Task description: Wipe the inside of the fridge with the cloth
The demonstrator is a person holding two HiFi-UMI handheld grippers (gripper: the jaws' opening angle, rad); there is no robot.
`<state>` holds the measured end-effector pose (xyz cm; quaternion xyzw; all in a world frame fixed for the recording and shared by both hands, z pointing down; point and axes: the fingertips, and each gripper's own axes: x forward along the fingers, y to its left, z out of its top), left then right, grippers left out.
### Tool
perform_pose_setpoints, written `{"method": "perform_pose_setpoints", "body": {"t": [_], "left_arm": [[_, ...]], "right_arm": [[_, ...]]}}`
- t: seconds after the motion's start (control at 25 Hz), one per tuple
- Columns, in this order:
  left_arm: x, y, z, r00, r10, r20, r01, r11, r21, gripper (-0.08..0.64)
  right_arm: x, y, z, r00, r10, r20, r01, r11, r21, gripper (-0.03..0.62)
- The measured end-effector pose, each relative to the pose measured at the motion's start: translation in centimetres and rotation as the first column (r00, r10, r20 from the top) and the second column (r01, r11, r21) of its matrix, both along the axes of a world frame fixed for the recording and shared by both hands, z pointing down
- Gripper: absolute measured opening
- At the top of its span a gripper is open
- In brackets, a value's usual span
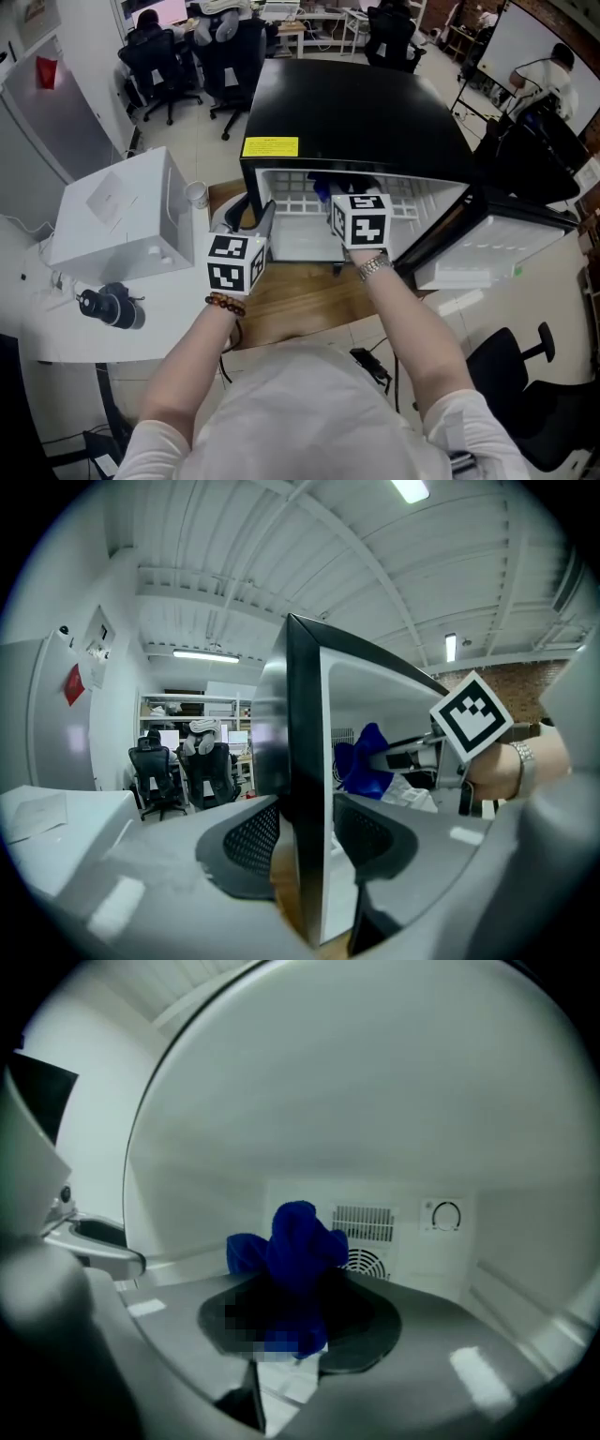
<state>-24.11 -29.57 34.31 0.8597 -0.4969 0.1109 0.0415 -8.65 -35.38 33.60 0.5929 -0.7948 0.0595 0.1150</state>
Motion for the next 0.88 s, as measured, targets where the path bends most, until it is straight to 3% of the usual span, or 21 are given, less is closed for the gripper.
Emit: {"method": "perform_pose_setpoints", "body": {"t": [0.24,0.44,0.88], "left_arm": [[-0.1,0.1,0.0,1.000,0.018,0.010,-0.018,1.000,0.002,0.167],[-0.1,0.2,0.1,0.999,0.032,0.023,-0.032,0.999,0.001,0.166],[-0.1,0.5,0.1,0.998,0.052,0.028,-0.052,0.999,0.008,0.166]], "right_arm": [[-6.3,1.0,0.9,0.994,-0.102,0.029,0.102,0.995,-0.010,0.118],[-9.6,1.5,3.4,0.988,-0.155,0.002,0.155,0.986,-0.053,0.118],[-7.2,1.4,5.8,0.994,-0.073,-0.086,0.067,0.995,-0.074,0.118]]}}
